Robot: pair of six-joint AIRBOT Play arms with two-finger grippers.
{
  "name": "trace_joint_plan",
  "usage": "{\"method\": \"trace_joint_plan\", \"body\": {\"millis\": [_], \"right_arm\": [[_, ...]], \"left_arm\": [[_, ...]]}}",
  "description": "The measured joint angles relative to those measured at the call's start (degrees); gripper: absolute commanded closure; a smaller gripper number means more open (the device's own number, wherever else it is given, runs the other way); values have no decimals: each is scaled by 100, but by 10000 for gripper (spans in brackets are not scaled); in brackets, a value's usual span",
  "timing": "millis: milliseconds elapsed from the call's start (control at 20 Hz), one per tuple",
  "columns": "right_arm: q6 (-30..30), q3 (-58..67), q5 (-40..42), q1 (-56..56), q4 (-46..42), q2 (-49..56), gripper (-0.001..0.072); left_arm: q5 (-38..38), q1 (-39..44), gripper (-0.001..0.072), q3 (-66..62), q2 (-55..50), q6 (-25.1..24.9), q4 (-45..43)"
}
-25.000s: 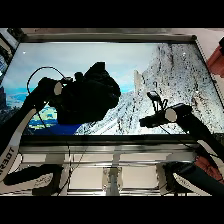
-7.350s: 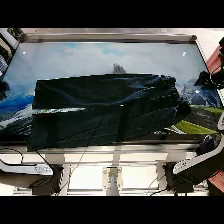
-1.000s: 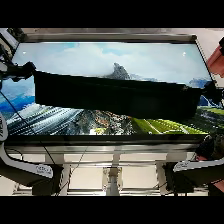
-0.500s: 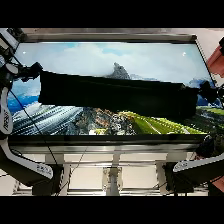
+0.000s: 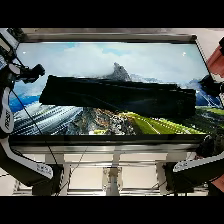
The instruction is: Fold the clothes and pants, and hang the long-sleeved shirts on hangers.
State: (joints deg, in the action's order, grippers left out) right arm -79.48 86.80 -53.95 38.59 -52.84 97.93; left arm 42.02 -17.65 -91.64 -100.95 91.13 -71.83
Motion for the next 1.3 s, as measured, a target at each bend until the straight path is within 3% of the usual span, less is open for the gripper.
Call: {"method": "trace_joint_plan", "body": {"millis": [100,300,500,600,1000,1050,1100,1150,1250,1300], "right_arm": [[0,481,-490,-4,-11,0,332],[66,1259,-1648,-4,-35,0,333],[96,1543,-2476,-4,-42,0,334],[103,1593,-2771,-4,-46,0,334],[107,1646,-3351,-13,-57,2,346],[109,1646,-3381,-26,-57,2,356],[109,1648,-3436,-61,-57,2,356],[116,1648,-3497,-118,-61,2,356],[197,1644,-3609,-334,-63,2,356],[245,1644,-3663,-507,-68,7,381]], "left_arm": [[527,-116,141,-4,-4,-2,-142],[1657,-507,142,-9,-22,-138,-264],[2518,-852,135,-11,-138,-529,153],[2791,-929,77,-11,-275,-645,345],[3185,-925,90,-22,-763,-785,640],[3195,-916,136,-22,-782,-800,640],[3193,-903,231,-20,-800,-800,640],[3185,-883,357,-15,-813,-802,640],[3150,-824,681,-4,-839,-804,640],[3143,-793,684,-4,-846,-835,636]]}}
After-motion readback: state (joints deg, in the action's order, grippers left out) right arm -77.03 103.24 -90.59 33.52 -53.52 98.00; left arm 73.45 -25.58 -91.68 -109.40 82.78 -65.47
